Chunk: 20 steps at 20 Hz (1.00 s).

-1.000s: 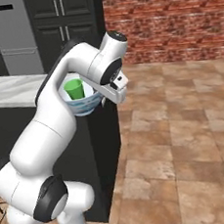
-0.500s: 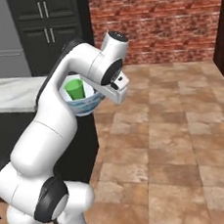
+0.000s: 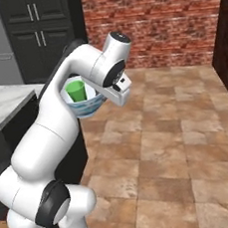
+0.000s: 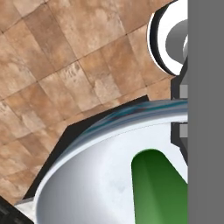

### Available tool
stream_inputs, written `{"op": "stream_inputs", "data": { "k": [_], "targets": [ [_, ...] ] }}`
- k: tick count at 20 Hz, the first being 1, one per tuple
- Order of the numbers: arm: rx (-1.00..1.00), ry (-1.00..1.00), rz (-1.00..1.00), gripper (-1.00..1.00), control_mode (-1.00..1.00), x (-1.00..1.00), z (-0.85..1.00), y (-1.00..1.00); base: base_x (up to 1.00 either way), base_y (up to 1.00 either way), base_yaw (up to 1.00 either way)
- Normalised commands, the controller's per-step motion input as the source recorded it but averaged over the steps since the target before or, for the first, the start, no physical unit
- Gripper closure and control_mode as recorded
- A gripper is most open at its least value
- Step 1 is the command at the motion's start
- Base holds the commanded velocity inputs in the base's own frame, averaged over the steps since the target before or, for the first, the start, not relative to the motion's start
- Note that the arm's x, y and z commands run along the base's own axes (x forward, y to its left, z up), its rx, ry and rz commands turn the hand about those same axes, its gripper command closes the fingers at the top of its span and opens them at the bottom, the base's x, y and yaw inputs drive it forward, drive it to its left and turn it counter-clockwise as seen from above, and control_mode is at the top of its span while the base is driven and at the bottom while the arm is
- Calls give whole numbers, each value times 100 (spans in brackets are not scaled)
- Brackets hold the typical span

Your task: Place the cup inside the bowl on the dining table and move the bowl to any counter.

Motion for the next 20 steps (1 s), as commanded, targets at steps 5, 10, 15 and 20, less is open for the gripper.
{"op": "stream_inputs", "data": {
  "k": [5,10,15,20],
  "targets": [
    [0,0,0,100,100,0,0,0,79,-49,0],
    [0,0,0,100,100,0,0,0,85,-57,1],
    [0,0,0,100,100,0,0,0,72,-61,4],
    [0,0,0,100,100,0,0,0,69,-50,4]
  ]
}}
